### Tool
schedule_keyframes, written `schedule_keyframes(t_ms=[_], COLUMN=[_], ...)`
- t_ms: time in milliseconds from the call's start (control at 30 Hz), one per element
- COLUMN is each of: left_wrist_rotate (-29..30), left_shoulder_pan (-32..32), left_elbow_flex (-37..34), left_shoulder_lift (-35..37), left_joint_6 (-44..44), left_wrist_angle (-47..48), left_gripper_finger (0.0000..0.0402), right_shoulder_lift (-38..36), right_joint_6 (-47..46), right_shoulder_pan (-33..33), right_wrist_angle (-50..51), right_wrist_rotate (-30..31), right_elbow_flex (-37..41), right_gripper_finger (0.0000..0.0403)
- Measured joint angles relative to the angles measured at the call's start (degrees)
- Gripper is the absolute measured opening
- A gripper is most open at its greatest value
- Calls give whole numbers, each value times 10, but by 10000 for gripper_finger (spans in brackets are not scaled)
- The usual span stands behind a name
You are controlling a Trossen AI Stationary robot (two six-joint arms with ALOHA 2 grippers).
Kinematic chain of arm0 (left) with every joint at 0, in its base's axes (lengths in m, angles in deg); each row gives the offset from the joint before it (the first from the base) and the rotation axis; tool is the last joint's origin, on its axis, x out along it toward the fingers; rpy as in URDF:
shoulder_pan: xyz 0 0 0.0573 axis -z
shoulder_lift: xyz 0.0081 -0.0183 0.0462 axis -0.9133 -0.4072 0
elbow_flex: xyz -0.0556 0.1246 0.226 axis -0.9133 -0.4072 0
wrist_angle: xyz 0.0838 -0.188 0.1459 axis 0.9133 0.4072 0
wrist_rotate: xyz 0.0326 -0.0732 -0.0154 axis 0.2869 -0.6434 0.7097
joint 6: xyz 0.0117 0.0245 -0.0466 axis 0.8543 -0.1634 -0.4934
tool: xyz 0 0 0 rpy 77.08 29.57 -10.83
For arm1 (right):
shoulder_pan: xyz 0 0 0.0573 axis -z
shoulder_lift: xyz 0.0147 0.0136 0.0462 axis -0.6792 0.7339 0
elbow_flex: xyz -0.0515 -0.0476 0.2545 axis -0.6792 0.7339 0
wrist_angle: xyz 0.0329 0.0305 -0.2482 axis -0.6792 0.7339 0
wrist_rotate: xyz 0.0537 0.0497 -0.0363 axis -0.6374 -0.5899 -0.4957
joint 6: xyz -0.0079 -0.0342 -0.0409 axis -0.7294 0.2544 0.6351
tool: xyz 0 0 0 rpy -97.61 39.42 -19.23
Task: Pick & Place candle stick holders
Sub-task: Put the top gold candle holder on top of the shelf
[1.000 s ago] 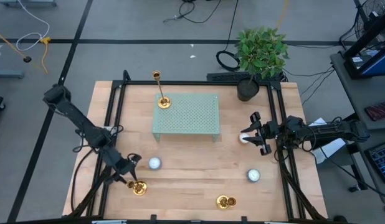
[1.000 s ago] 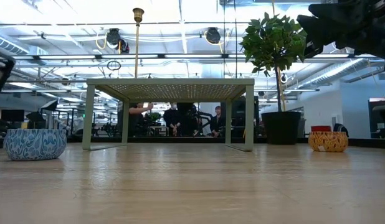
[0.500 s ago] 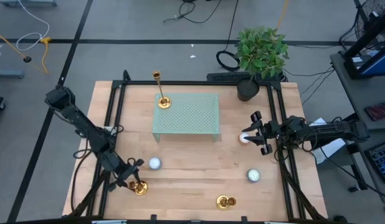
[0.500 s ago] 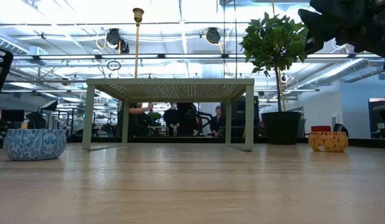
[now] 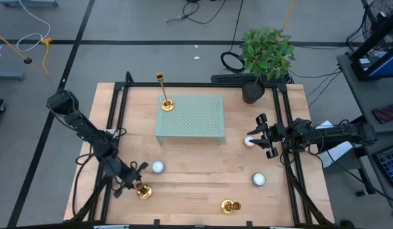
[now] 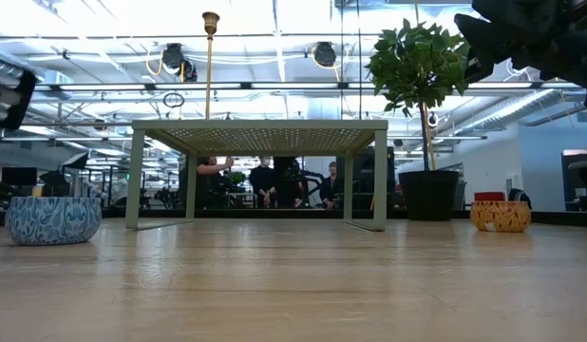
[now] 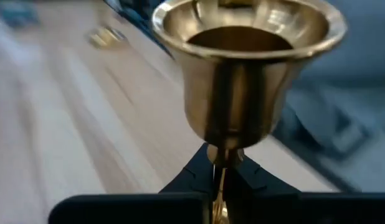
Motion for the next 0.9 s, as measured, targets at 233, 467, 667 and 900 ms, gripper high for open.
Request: schedule_keyframes(t_ms=[233, 467, 667, 900], left_wrist_rotate=[77, 133, 199, 202], left_shoulder_pan=[-11, -54, -120, -225], left_elbow_flex=[61, 213, 317, 364], left_shoulder_lift=[0, -3, -45, -78], left_joint_6=[64, 150, 168, 196], left_wrist_angle=[-10, 160, 233, 159], left_gripper_finger=[11, 11, 13, 11], right_shoulder_lift=[0, 7, 30, 57], right_joint_6=[0, -16, -21, -47], right_shoulder_pan=[0, 0, 0, 0], right_wrist_angle=[-4, -4, 1, 1], right_wrist_rotate=[9, 89, 88, 88], right_elbow_flex=[0, 0, 0, 0], right_gripper_finger=[128, 128, 128, 128])
